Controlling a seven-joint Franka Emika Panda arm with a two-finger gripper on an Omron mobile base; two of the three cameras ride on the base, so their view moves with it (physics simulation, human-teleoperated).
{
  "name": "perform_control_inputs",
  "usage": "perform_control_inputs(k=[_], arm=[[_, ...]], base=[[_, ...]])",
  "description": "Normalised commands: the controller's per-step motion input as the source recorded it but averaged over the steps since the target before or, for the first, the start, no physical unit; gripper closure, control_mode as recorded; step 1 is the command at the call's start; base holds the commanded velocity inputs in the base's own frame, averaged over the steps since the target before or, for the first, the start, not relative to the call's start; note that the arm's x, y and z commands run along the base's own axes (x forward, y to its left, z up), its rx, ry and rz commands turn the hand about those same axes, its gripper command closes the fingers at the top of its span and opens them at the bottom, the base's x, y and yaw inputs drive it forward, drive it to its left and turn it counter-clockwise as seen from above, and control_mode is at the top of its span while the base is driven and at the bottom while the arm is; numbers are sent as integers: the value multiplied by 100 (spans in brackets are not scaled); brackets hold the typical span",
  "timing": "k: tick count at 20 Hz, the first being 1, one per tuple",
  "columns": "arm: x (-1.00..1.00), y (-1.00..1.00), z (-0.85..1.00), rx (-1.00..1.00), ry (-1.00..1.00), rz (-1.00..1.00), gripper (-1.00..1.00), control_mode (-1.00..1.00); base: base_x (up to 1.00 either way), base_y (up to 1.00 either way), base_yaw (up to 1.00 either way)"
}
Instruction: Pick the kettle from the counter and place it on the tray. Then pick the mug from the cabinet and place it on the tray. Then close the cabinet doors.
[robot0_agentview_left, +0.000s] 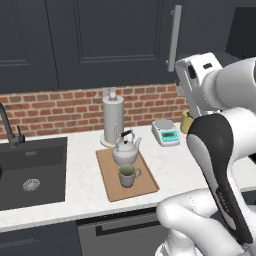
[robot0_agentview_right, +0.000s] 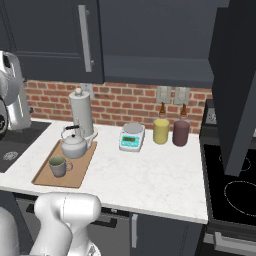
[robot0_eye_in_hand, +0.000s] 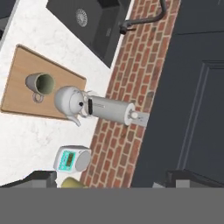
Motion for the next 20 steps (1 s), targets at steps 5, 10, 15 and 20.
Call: perform_control_inputs(k=[5, 10, 15, 20], arm=[[-68, 0, 7, 0, 0, 0, -100, -100], [-57, -1, 1, 0, 0, 0, -100, -100], [-44, -1, 0, 0, 0, 0, -100, -100], [-35, -13, 3, 0, 0, -2, -100, -100]], base=[[0, 0, 0], [0, 0, 0], [0, 0, 0], [0, 0, 0]])
